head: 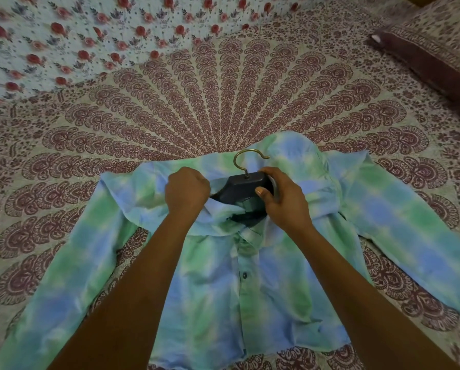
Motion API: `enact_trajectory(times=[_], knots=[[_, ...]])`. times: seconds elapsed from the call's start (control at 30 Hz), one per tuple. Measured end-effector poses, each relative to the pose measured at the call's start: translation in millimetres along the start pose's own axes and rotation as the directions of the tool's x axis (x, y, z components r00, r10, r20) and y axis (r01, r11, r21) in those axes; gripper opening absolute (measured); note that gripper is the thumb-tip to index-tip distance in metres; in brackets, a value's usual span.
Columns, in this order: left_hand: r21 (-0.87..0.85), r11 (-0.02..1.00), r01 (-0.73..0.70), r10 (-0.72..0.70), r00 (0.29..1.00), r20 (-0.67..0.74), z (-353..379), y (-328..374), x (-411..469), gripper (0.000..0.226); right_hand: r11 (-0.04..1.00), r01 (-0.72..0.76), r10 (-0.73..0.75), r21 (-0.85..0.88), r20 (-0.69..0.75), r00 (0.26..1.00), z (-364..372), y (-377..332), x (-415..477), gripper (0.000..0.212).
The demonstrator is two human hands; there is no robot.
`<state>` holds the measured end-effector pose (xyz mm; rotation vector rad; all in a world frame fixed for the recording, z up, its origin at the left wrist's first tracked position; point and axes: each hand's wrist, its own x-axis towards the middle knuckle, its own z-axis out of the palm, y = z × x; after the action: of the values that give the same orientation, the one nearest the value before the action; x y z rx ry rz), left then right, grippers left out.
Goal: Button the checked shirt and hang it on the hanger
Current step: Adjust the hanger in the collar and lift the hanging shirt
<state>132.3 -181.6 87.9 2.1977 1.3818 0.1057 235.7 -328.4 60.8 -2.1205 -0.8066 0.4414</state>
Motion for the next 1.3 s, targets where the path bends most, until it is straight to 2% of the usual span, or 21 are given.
enact_trajectory(times=[0.07, 0.1, 0.17, 0.23, 0.33, 0.43, 0.53, 0.6, 0.63, 0.7, 0.9, 0.97, 1.03, 1.1, 1.2, 1.23, 1.3], knots=[[-0.189, 0.977, 0.094, -0.095, 0.995, 0.004, -4, -10, 4, 0.023, 1.000, -0.013, 0.013, -0.009, -0.010, 1.000, 1, -1, 2, 0.037], [-0.345, 0.920, 0.184, -0.168, 0.983, 0.075, -7, -14, 7, 0.023, 1.000, -0.020, 0.020, -0.006, -0.010, 1.000, 1, -2, 4, 0.037], [-0.600, 0.699, 0.389, -0.281, 0.921, 0.270, -14, -18, 12, 0.021, 1.000, -0.028, 0.028, -0.008, -0.006, 1.000, 3, -3, 7, 0.037], [-0.659, 0.536, 0.528, -0.314, 0.849, 0.426, -17, -21, 14, 0.025, 0.999, -0.033, 0.033, -0.016, -0.004, 0.999, 5, -4, 9, 0.036], [-0.640, 0.474, 0.605, -0.329, 0.796, 0.508, -13, -24, 11, 0.027, 0.999, -0.036, 0.036, -0.009, -0.005, 0.999, 9, -4, 11, 0.035], [-0.657, 0.543, 0.522, -0.315, 0.852, 0.417, -7, -21, 11, 0.030, 1.000, -0.029, 0.030, 0.011, -0.010, 1.000, 11, -6, 13, 0.034], [-0.637, 0.675, 0.372, -0.164, 0.918, 0.361, -5, -24, 6, 0.029, 0.999, -0.038, 0.039, 0.020, -0.016, 0.999, 14, -6, 18, 0.033], [-0.571, 0.767, 0.291, -0.080, 0.928, 0.365, -3, -32, 2, 0.025, 0.998, -0.049, 0.050, 0.026, -0.021, 0.999, 17, -5, 21, 0.033], [-0.556, 0.782, 0.282, -0.079, 0.930, 0.360, -1, -37, 1, 0.024, 0.998, -0.052, 0.052, 0.030, -0.024, 0.998, 18, -5, 22, 0.034], [-0.585, 0.741, 0.329, -0.137, 0.928, 0.347, 0, -44, 0, 0.024, 0.998, -0.057, 0.057, 0.032, -0.022, 0.998, 19, -5, 25, 0.033], [-0.782, 0.441, 0.440, -0.209, 0.898, 0.388, 3, -39, 1, 0.017, 0.998, -0.063, 0.063, 0.025, -0.019, 0.998, 19, -6, 27, 0.031], [-0.796, 0.388, 0.465, -0.268, 0.883, 0.385, 7, -36, -1, 0.020, 0.997, -0.069, 0.069, 0.021, -0.014, 0.998, 19, -6, 27, 0.032], [-0.797, 0.382, 0.467, -0.264, 0.882, 0.390, 11, -38, -4, 0.017, 0.997, -0.072, 0.072, 0.015, -0.012, 0.997, 19, -6, 27, 0.032], [-0.745, 0.494, 0.448, -0.204, 0.893, 0.402, 14, -41, -14, 0.004, 0.997, -0.079, 0.079, 0.014, -0.010, 0.997, 20, -5, 28, 0.033], [-0.570, 0.728, 0.381, -0.200, 0.913, 0.355, 26, -53, -23, 0.017, 0.996, -0.092, 0.092, 0.012, -0.004, 0.996, 21, -5, 29, 0.034], [-0.545, 0.747, 0.381, -0.227, 0.916, 0.330, 28, -55, -25, 0.017, 0.996, -0.092, 0.092, 0.009, -0.003, 0.996, 21, -5, 29, 0.034], [-0.573, 0.700, 0.427, -0.288, 0.902, 0.321, 30, -59, -27, 0.009, 0.996, -0.091, 0.091, 0.005, 0.000, 0.996, 21, -4, 29, 0.035]])
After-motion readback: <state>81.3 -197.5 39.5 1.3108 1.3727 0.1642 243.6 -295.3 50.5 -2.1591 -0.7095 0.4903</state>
